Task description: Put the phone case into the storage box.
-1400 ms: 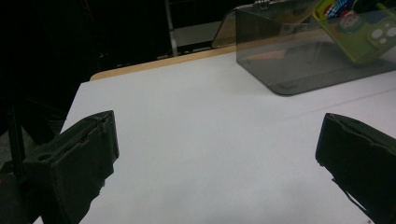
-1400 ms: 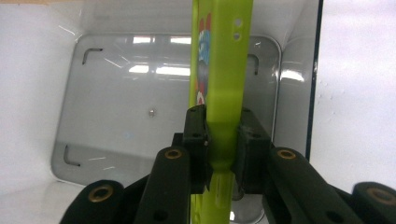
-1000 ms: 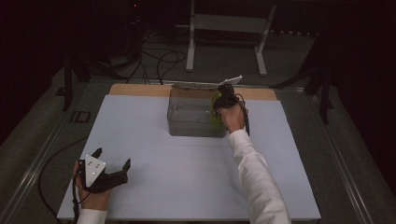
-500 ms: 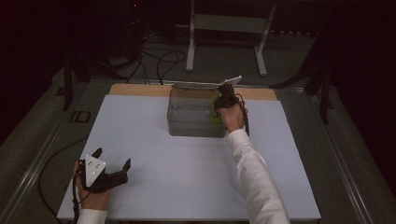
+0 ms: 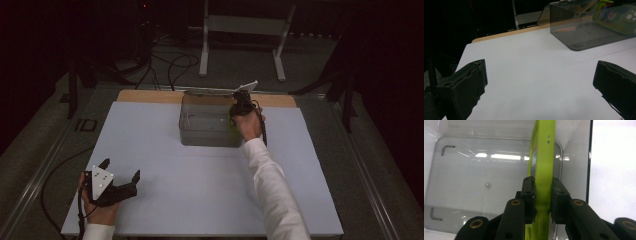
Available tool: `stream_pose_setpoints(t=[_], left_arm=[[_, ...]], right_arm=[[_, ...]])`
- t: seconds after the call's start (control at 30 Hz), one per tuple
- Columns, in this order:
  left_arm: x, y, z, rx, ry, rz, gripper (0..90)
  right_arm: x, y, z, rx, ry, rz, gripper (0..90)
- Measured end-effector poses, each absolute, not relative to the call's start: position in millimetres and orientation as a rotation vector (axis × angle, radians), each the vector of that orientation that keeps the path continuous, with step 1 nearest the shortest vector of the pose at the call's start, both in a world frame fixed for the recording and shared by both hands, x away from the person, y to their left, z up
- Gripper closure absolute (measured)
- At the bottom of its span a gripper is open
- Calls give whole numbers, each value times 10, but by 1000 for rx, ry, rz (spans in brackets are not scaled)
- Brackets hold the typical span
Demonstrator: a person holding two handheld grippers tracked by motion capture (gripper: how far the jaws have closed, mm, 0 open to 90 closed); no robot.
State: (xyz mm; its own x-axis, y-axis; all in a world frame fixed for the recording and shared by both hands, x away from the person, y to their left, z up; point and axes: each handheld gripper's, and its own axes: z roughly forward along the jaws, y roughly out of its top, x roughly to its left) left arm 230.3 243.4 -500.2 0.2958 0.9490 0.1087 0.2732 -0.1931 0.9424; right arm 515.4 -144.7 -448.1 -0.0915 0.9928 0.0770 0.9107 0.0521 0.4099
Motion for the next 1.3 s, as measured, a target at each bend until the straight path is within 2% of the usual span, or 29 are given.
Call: stream_pose_setpoints(t=[0.87, 1.13, 1.3], left_arm=[[2301, 2443, -4999, 1663, 1129, 943, 0], [2301, 2437, -5000, 1664, 1127, 945, 0], [2302, 2432, -5001, 1666, 1127, 945, 0]], right_arm=[[5147, -1404, -4506, 2010, 2083, 629, 767], [5118, -1383, -4486, 1905, 2081, 557, 683], [5092, -1417, -4441, 1861, 2083, 541, 675]])
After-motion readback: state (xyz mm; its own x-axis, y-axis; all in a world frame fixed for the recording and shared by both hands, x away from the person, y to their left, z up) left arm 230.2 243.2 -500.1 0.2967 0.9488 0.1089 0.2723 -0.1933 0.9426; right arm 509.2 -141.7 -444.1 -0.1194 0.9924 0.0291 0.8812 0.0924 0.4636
